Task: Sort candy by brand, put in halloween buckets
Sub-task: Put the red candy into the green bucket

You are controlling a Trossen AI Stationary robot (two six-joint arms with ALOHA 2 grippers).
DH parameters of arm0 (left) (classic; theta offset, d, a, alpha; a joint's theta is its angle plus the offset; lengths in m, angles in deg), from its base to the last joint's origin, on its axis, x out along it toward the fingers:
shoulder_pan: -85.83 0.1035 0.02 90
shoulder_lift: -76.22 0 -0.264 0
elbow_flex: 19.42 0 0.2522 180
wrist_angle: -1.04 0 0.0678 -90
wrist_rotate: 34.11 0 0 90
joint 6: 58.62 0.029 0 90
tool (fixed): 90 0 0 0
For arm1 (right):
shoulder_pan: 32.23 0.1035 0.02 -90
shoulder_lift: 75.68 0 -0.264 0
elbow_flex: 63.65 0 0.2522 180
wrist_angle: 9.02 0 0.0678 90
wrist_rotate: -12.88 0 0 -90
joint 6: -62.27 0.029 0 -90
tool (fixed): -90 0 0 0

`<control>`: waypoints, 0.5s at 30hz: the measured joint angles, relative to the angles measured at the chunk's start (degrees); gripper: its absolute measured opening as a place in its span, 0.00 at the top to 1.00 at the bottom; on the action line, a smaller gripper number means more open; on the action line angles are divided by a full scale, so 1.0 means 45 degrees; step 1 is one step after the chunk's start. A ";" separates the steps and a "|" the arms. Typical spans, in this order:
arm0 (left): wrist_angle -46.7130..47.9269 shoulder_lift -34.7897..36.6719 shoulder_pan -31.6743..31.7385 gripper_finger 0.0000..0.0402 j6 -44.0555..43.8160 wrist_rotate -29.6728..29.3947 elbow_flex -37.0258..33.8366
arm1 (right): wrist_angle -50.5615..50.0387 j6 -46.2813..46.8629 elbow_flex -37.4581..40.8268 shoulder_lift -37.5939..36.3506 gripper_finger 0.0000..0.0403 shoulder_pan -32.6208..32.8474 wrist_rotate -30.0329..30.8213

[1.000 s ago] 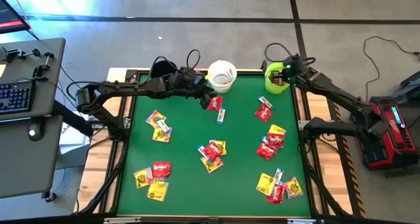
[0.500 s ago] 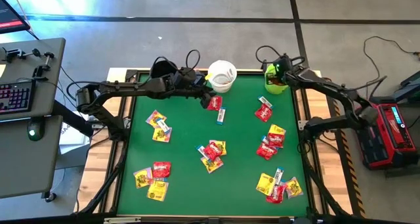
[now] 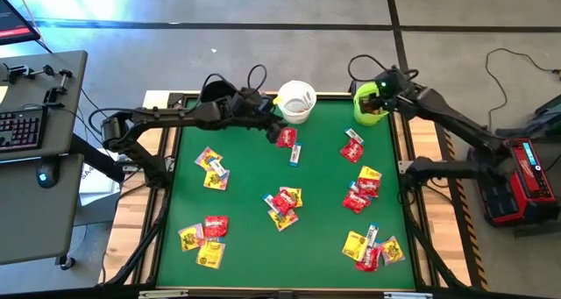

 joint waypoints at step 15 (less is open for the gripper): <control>0.0440 0.0000 0.0100 0.62 0.1627 0.0313 -0.0002 | -0.2290 0.2906 0.0687 -0.2154 0.52 0.7197 -0.3877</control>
